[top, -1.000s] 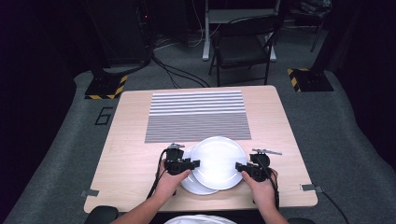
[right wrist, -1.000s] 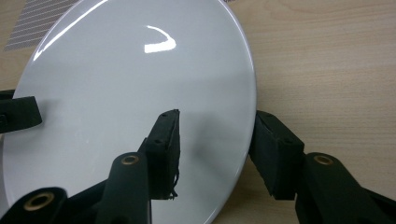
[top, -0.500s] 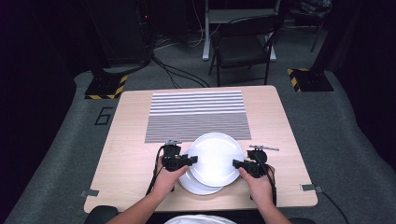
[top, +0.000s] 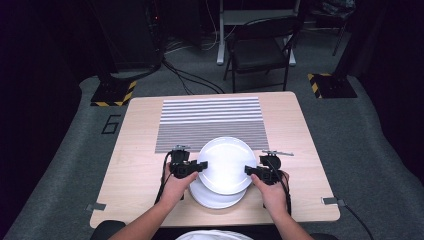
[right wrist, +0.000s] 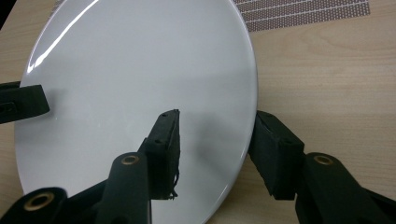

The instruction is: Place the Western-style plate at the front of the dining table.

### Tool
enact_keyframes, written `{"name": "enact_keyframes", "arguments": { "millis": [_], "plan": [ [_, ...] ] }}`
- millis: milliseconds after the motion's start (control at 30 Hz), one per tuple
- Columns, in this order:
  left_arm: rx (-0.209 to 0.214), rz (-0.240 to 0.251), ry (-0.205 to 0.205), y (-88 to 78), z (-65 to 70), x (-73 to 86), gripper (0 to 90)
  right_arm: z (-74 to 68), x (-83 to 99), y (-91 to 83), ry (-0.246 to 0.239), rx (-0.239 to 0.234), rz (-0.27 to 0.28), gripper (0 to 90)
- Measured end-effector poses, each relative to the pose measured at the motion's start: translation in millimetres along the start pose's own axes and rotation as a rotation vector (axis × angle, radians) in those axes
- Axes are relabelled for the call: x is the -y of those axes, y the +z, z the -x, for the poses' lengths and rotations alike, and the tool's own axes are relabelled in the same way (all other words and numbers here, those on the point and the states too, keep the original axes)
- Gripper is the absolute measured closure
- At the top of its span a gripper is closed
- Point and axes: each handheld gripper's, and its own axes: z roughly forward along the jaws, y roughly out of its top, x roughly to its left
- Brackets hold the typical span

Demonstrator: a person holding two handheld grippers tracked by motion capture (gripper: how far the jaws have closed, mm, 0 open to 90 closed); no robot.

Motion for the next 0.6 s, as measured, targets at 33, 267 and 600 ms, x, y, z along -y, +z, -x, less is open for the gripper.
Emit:
{"name": "enact_keyframes", "arguments": {
  "millis": [33, 267, 600],
  "plan": [
    [-0.003, -0.001, 0.004, -0.4, -0.9, -1.4, 57.7, -1.1, -1.1, 1.0, 0.007, -0.002, -0.003, 53.3],
    [-0.028, 0.012, 0.003, -0.5, -5.7, -8.3, 57.4, -6.3, -6.5, 7.0, -0.001, -0.007, -0.001, 53.3],
    [-0.044, 0.011, -0.019, 1.4, -13.3, -13.0, 57.5, -14.4, -20.2, 8.7, -0.004, -0.015, 0.027, 53.3]
  ]
}}
